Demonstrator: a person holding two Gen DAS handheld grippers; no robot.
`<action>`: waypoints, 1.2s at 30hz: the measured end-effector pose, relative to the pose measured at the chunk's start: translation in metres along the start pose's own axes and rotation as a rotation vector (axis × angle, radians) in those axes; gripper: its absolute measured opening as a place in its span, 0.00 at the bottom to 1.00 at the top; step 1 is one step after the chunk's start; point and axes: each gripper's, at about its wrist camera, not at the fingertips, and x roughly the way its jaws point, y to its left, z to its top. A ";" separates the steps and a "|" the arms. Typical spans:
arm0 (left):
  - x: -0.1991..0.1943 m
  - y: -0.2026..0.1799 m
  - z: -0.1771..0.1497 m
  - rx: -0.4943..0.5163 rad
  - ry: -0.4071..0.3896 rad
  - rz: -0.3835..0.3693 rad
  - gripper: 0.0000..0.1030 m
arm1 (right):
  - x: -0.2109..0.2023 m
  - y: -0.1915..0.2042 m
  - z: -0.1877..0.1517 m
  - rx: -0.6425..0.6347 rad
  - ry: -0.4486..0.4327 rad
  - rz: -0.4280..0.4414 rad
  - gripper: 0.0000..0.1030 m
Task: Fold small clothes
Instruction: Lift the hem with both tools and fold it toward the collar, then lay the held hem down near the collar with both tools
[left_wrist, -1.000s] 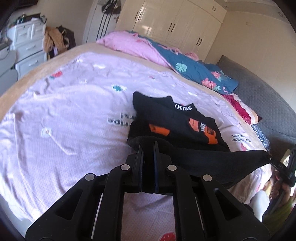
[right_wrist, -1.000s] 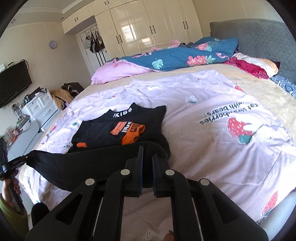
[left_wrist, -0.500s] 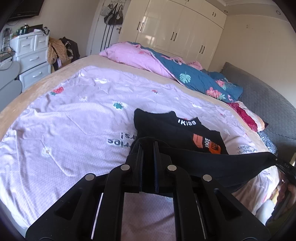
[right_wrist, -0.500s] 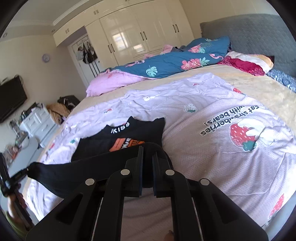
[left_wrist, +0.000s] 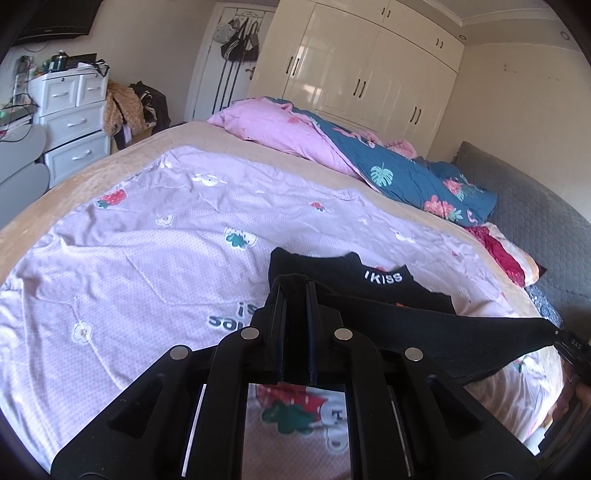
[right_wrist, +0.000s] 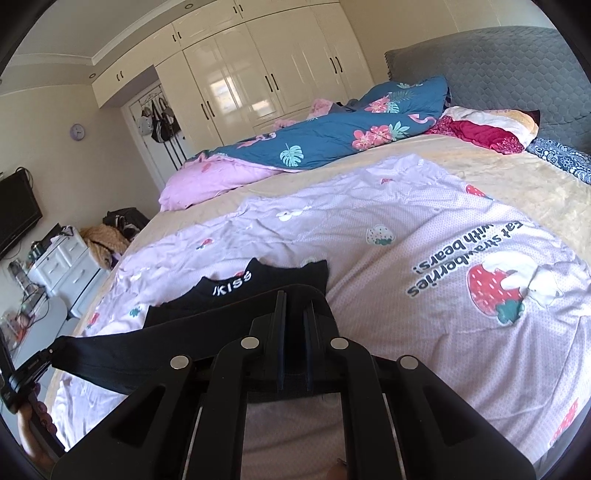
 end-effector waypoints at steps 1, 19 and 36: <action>0.003 0.000 0.002 -0.003 -0.001 0.002 0.03 | 0.002 0.000 0.002 0.003 -0.002 -0.001 0.07; 0.091 0.004 0.026 -0.009 0.027 0.035 0.03 | 0.093 -0.010 0.026 0.067 0.019 -0.059 0.07; 0.130 0.022 0.013 -0.039 0.080 0.075 0.10 | 0.147 -0.013 0.001 -0.014 0.074 -0.168 0.37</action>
